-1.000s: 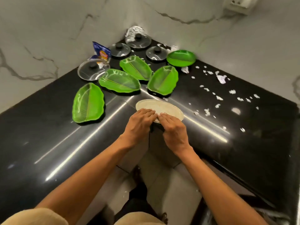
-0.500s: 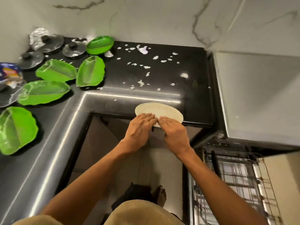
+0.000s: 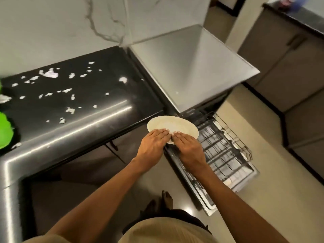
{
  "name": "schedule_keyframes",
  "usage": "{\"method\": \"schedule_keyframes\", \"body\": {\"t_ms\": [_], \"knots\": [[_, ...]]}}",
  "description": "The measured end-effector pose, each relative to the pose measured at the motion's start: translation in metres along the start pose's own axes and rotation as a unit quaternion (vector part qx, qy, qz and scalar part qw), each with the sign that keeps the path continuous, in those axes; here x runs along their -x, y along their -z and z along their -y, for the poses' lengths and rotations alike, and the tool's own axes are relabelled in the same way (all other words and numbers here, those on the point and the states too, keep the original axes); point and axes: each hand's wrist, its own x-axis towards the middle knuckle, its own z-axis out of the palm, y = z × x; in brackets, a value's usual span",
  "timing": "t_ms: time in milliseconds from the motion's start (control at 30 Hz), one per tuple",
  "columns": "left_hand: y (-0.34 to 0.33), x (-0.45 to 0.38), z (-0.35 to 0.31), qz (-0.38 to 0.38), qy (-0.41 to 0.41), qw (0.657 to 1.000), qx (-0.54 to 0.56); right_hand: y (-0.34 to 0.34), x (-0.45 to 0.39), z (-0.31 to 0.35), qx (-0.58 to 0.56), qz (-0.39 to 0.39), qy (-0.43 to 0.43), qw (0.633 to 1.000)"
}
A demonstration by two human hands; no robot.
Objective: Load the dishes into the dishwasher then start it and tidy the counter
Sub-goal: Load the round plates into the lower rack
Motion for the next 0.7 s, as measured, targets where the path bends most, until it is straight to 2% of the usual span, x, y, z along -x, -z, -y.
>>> {"method": "schedule_keyframes", "body": {"t_ms": [233,400,600,700], "knots": [[-0.038,-0.029,-0.059,0.053,-0.1,0.992,0.053,0.031,0.067,-0.032,0.041,0.042,-0.124,0.991],[-0.075,-0.047,-0.084,0.15,-0.12,0.979,0.074,0.041,0.098,-0.052,0.038,0.069,-0.189,0.979],[-0.113,-0.085,-0.105,0.212,-0.117,0.967,0.078,0.036,0.113,-0.1,0.019,0.124,-0.249,0.96],[-0.135,-0.107,-0.113,0.238,-0.1,0.964,0.066,0.037,0.115,-0.13,-0.011,0.177,-0.247,0.953]]}}
